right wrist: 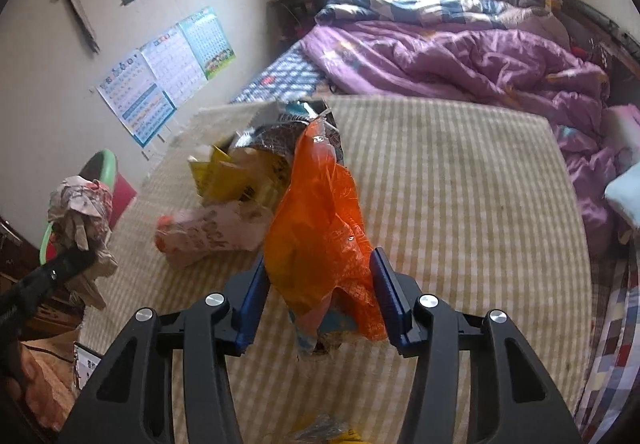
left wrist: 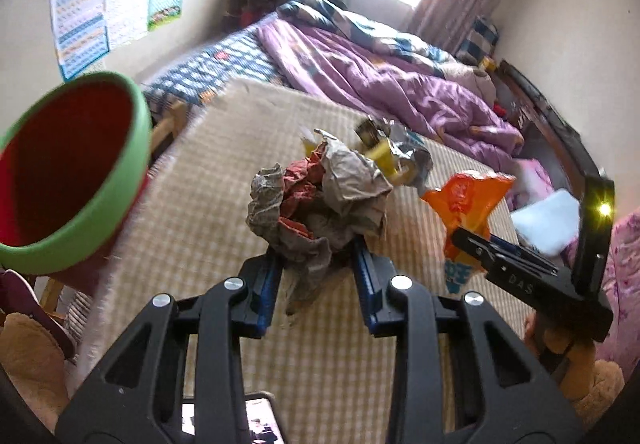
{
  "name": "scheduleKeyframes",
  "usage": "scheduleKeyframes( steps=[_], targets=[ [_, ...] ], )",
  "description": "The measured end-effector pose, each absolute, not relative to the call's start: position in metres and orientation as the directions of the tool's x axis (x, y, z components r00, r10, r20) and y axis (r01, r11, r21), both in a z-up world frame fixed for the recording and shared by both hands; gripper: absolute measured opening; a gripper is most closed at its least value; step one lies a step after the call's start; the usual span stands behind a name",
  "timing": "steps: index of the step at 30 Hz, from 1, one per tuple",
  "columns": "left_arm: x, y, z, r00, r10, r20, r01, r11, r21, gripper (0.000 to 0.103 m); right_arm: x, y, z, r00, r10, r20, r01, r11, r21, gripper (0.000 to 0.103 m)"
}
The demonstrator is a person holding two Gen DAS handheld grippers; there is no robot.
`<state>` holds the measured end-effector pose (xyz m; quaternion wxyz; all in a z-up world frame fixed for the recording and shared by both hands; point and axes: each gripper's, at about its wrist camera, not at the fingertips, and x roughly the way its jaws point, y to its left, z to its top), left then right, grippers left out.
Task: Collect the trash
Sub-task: 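Grasp crumpled paper with left tool while right tool grasps orange bag, then carry crumpled paper over bin with left tool while right tool carries orange bag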
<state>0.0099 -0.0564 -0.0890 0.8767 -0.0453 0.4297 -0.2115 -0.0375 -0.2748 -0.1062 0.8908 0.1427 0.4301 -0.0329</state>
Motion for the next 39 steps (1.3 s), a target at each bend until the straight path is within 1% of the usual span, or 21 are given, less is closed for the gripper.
scheduleKeyframes(
  steps=[5,10,14,22,31,39],
  targets=[
    [0.009,-0.04,-0.074,0.603,-0.362,-0.711,0.306,0.928,-0.213,0.032,-0.043,-0.265,-0.08,0.699,0.069,-0.711,0.151,0.959,0.241,0.049],
    [0.008,-0.03,-0.07,0.629,-0.333,-0.703,0.29,0.939,-0.185,0.032,-0.043,-0.247,-0.06,0.746,0.094,-0.66,0.094,0.965,0.244,0.049],
    [0.007,-0.024,-0.07,0.634,-0.326,-0.701,0.28,0.942,-0.185,0.032,-0.039,-0.237,-0.055,0.746,0.107,-0.657,0.064,0.971,0.231,0.048],
    [0.007,-0.016,-0.069,0.648,-0.307,-0.697,0.257,0.949,-0.18,0.032,-0.042,-0.241,-0.053,0.747,0.114,-0.655,0.072,0.965,0.251,0.048],
    [0.003,-0.012,-0.063,0.688,-0.26,-0.677,0.233,0.963,-0.132,0.032,-0.039,-0.212,-0.046,0.752,0.204,-0.627,-0.021,0.958,0.287,0.048],
    [0.008,0.005,-0.061,0.71,-0.214,-0.671,0.182,0.976,-0.118,0.032,-0.027,-0.178,-0.042,0.737,0.275,-0.617,-0.109,0.95,0.293,0.048]
  ],
)
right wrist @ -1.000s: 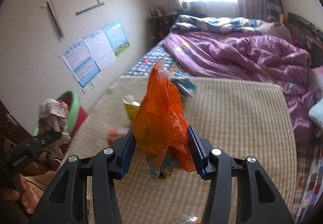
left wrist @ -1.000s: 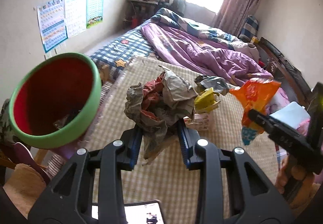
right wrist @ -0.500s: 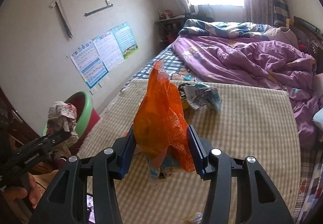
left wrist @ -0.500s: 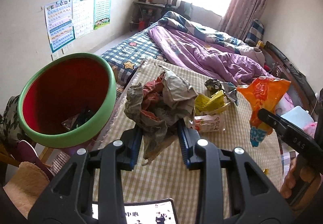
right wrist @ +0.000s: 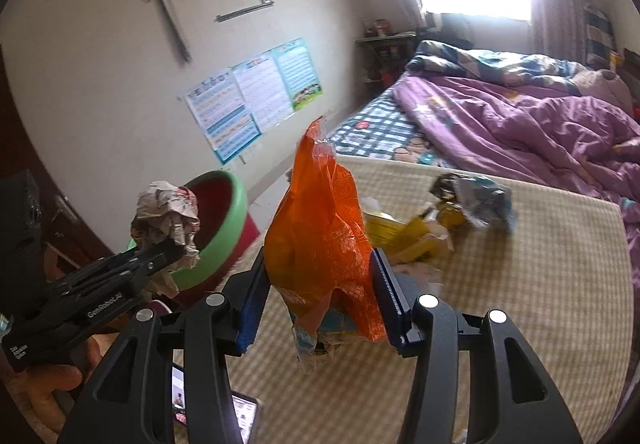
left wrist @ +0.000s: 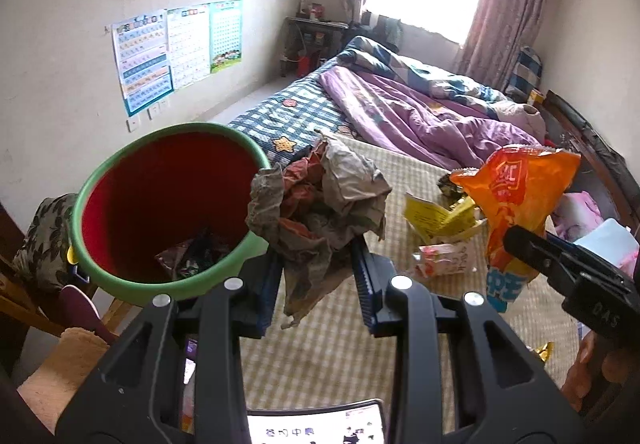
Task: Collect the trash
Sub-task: 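Carry crumpled paper over bin with left tool while right tool carries orange bag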
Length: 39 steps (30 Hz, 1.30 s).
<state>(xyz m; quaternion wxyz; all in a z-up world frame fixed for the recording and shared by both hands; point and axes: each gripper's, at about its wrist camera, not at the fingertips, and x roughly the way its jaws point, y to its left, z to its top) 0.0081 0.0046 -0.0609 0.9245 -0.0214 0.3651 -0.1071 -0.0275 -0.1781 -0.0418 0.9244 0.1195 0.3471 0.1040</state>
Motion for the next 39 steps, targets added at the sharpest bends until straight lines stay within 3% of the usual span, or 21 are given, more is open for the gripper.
scheduleKeyframes(
  steps=[39],
  targets=[
    [0.046,0.09,-0.083,0.716,-0.106,-0.69,0.043,0.993,-0.108,0.032,0.037,-0.074,-0.048,0.687,0.385,-0.617,-0.271,0.923,0.275,0.049]
  ],
)
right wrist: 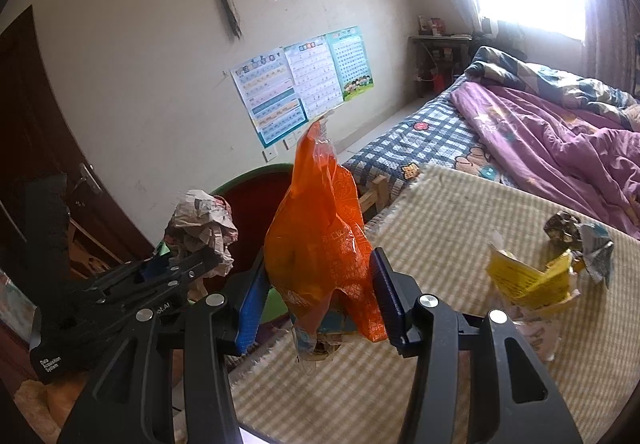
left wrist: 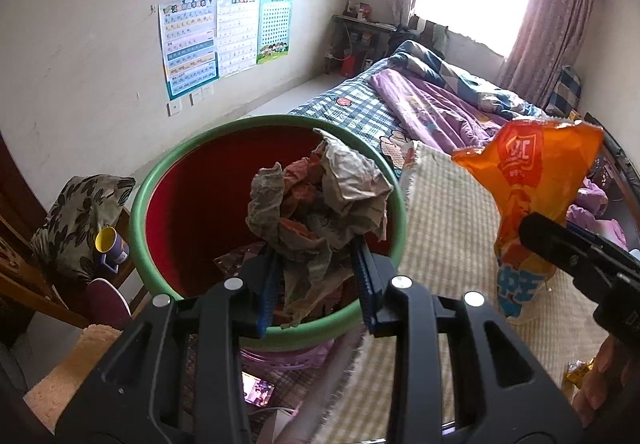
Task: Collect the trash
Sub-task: 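Carry crumpled paper over bin with left tool while right tool carries orange bag, then open left tool over bin releasing crumpled paper while right tool releases orange bag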
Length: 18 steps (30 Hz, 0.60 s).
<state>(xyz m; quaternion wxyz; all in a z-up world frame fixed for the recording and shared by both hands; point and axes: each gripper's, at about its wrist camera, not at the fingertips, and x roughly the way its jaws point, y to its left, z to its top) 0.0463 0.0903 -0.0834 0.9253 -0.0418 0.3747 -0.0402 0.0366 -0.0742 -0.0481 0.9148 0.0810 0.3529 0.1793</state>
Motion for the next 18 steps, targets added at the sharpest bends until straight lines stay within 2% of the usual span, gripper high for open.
scheduleKeyframes(
  steps=[18],
  targets=[
    [0.062,0.121,-0.091,0.721,-0.078,-0.689,0.001,0.994,-0.111,0.032,0.063,-0.027,-0.053,0.677,0.417,-0.606,-0.326,0.909,0.26,0.049]
  ],
)
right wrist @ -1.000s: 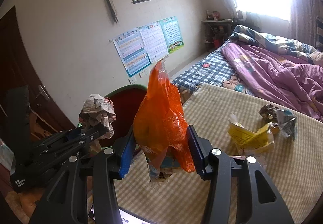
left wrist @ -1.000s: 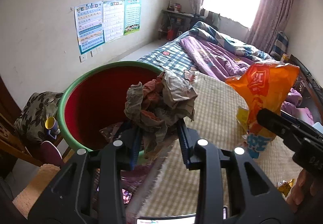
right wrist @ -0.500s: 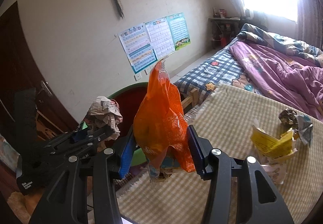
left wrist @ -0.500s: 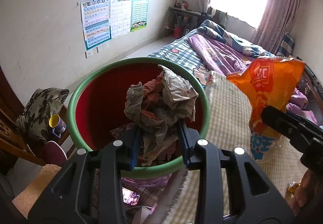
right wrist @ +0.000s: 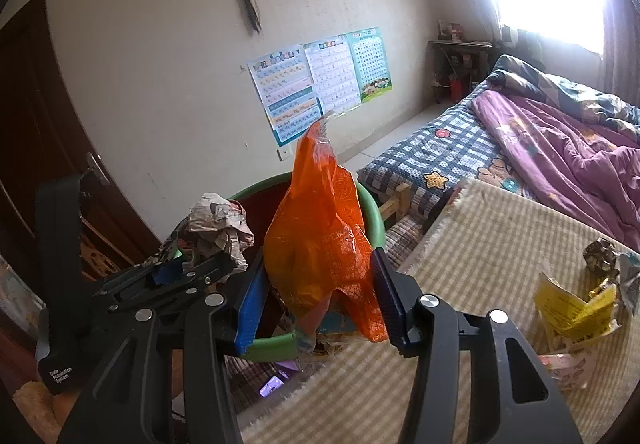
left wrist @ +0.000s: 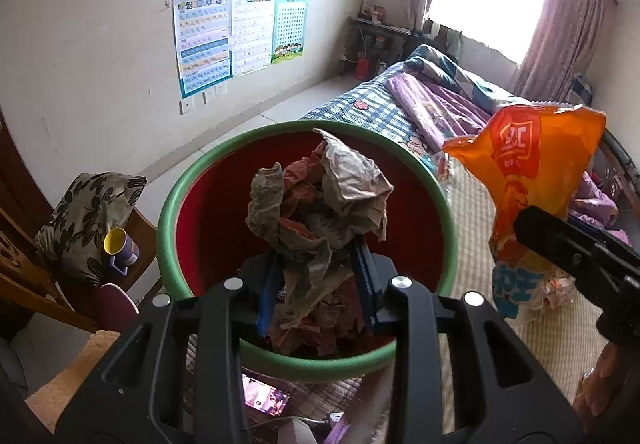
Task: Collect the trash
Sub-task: 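Open left tool over bin releasing crumpled paper while right tool releases orange bag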
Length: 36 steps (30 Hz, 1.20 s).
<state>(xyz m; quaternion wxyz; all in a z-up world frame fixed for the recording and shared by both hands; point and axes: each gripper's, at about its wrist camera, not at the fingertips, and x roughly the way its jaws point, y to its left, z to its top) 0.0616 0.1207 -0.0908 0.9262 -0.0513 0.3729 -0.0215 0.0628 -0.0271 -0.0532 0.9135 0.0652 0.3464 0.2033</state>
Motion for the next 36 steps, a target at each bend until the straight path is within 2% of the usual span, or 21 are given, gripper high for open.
scheduleKeyframes(
  steps=[36],
  targets=[
    [0.089,0.145,-0.109,0.671,-0.071,-0.738,-0.011,0.994,-0.105,0.032,0.089,0.007,-0.075,0.644,0.427,-0.634,-0.31,0.904,0.293,0.05]
  ],
)
